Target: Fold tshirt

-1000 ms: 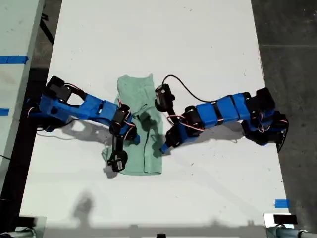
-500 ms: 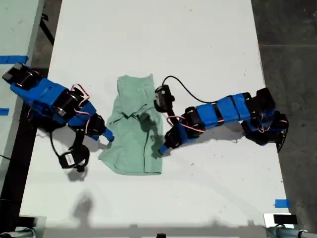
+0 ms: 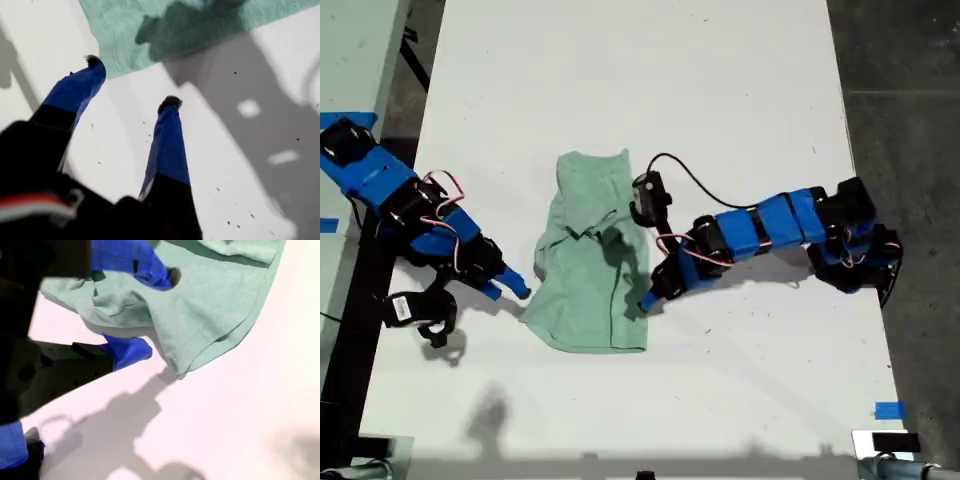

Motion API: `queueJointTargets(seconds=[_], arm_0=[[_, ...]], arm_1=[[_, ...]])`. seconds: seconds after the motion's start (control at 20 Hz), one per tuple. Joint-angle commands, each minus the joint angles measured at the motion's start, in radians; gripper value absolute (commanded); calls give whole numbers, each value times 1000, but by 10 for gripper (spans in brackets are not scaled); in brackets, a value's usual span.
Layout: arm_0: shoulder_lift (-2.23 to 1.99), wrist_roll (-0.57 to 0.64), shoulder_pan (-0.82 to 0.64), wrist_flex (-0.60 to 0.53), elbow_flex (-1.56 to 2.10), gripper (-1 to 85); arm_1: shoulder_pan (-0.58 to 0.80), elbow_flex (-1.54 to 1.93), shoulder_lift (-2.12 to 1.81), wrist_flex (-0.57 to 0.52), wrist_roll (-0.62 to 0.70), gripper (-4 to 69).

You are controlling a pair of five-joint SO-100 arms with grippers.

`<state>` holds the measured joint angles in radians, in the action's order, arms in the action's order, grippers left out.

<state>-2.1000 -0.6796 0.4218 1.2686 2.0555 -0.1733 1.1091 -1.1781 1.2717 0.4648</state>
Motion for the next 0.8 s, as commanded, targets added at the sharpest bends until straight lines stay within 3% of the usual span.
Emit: queueJointTargets(seconds=[0.0, 0.2, 0.3, 0.75], arm_0=[[23, 35, 14, -204, 69, 237], [29, 34, 23, -568, 354, 236], [40, 26, 28, -663, 443, 234], [49, 69, -34, -480, 494, 223]], arm_1=[[-14, -15, -66, -26, 2, 259], [-17, -14, -61, -31, 0, 260], [-18, -14, -57, -31, -2, 260], [-23, -14, -40, -40, -6, 259]])
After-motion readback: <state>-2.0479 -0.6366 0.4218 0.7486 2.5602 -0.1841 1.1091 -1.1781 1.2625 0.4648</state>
